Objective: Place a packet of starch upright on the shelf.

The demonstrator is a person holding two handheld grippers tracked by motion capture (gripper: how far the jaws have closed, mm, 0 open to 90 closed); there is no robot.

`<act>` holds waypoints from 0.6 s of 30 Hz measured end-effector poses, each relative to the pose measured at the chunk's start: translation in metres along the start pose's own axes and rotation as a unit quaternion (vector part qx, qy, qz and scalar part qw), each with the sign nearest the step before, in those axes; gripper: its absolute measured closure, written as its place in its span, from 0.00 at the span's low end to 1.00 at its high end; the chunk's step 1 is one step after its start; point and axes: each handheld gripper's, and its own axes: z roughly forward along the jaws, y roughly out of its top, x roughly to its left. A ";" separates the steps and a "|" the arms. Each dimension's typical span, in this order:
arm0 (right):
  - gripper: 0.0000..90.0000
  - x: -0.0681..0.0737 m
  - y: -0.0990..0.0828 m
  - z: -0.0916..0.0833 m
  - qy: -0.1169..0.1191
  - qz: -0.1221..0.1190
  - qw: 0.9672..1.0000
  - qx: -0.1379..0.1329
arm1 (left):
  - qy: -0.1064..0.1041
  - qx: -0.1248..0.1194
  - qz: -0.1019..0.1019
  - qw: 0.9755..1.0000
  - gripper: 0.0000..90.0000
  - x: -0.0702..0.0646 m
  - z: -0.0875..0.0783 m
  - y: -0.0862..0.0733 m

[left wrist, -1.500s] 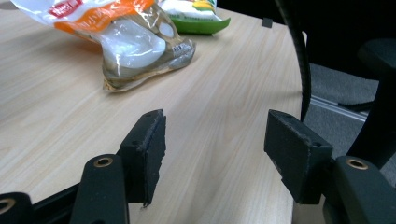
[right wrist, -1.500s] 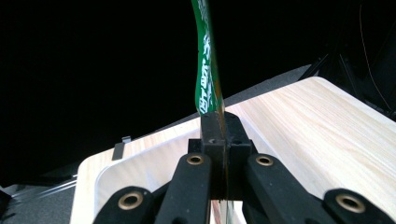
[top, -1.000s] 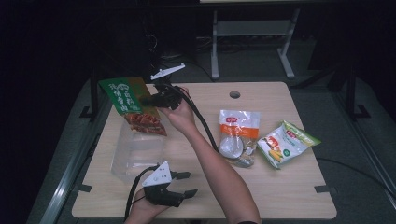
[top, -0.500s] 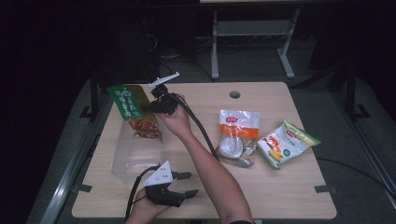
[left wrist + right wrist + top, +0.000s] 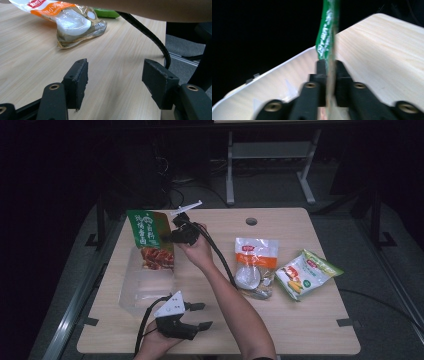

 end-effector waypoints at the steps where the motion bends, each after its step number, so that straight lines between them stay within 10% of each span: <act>1: 0.82 -0.001 0.000 -0.002 0.000 0.004 1.000 0.003 | 0.000 0.001 0.001 1.000 0.41 0.000 0.000 0.000; 18: 0.64 -0.007 -0.022 -0.052 0.012 0.025 1.000 0.001 | 0.002 0.003 0.001 1.000 0.38 0.000 -0.001 0.000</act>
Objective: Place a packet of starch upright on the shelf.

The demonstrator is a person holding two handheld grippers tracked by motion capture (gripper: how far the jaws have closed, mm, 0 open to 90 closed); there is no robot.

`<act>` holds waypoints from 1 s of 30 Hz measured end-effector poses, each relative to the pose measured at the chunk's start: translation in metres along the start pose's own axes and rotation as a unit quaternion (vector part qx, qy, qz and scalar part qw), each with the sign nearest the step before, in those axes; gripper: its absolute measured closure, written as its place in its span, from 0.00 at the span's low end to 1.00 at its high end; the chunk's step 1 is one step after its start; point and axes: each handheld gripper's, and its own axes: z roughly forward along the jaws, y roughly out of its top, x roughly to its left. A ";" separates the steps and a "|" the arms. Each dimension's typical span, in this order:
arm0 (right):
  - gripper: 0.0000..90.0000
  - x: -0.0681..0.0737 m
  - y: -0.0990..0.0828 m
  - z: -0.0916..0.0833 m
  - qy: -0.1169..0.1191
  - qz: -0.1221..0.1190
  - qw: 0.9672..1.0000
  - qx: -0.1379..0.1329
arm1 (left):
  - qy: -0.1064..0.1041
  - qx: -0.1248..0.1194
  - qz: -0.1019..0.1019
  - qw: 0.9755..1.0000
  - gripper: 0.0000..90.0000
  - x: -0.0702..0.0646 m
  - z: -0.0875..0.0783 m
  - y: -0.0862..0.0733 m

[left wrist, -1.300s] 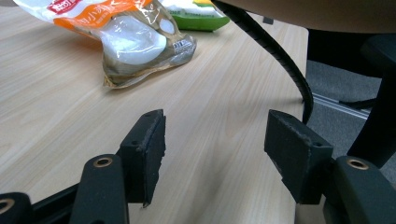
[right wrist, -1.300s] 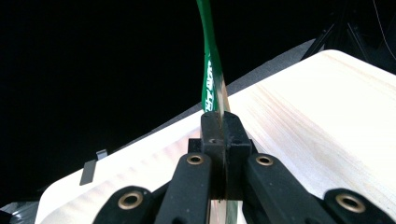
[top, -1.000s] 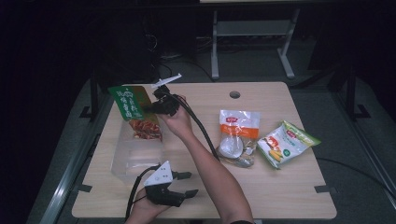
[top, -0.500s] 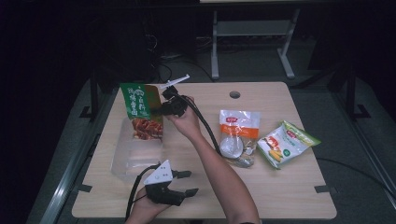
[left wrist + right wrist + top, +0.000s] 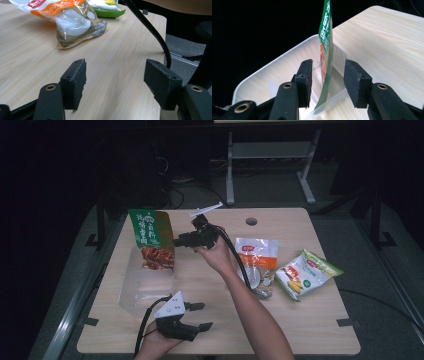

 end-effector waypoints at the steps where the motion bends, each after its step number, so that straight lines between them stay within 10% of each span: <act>1: 0.64 -0.001 -0.002 -0.003 0.003 0.002 1.000 0.000 | 0.000 0.000 -0.001 1.000 0.37 0.000 0.000 0.000; 30: 0.60 -0.006 -0.084 -0.087 -0.002 0.034 0.999 -0.002 | -0.008 0.016 0.005 1.000 0.36 -0.003 0.007 -0.001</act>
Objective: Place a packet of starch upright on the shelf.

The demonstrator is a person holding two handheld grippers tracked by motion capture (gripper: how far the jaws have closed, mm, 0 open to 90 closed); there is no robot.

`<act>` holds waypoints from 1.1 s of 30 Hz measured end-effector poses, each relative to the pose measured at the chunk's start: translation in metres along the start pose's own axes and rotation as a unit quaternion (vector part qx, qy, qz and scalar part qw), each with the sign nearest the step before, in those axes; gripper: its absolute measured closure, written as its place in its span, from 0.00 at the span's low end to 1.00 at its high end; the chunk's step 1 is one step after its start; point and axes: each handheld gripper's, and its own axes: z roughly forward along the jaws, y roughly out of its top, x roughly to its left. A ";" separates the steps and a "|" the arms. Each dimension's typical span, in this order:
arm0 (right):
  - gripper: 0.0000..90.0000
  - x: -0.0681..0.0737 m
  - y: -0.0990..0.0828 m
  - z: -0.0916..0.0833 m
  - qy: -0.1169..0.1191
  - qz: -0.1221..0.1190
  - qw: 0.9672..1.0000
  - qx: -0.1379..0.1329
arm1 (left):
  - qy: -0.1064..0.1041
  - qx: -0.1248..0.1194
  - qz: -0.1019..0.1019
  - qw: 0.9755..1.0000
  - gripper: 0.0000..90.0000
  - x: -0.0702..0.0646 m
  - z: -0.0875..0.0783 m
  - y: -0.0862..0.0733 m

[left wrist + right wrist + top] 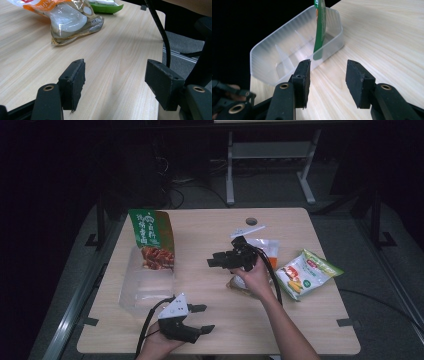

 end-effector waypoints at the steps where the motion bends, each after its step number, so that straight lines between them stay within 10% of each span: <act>1: 0.60 0.000 -0.003 -0.004 -0.002 0.002 1.000 0.000 | -0.001 0.000 -0.002 1.000 0.36 0.000 0.000 0.000; 33: 0.54 -0.001 -0.076 -0.060 -0.036 0.022 0.999 0.011 | -0.007 0.002 -0.007 1.000 0.35 -0.002 0.003 -0.001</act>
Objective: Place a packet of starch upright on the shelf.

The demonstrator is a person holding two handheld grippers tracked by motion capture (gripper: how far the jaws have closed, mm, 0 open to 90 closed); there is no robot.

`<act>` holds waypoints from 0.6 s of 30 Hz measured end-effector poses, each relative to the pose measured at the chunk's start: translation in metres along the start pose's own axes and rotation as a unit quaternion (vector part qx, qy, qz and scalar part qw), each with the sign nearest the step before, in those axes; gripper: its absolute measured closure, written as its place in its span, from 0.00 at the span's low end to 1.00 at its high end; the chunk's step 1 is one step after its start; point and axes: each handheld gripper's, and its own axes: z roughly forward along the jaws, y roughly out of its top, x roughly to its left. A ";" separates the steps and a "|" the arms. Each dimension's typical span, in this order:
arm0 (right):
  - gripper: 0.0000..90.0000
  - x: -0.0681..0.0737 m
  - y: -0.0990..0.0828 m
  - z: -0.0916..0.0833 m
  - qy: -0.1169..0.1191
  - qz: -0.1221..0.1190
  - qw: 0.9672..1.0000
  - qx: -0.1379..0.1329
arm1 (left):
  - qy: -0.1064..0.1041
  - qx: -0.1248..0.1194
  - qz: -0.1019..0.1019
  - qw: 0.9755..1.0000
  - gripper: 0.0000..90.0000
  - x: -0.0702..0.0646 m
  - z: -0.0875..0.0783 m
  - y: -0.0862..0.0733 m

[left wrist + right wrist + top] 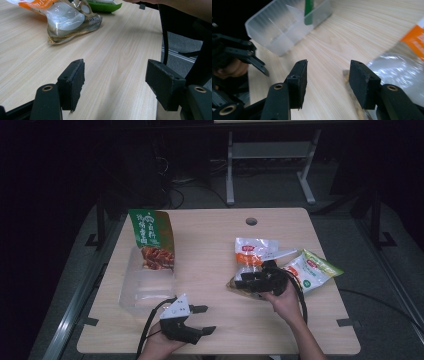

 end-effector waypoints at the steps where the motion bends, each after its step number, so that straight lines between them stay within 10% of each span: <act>1: 0.54 0.000 -0.002 -0.003 -0.009 -0.001 1.000 0.001 | 0.000 0.000 0.000 1.000 0.35 0.000 0.000 0.000; 18: 0.51 -0.027 -0.011 -0.035 -0.101 0.042 0.994 -0.009 | 0.000 0.002 0.004 1.000 0.35 0.000 -0.001 0.000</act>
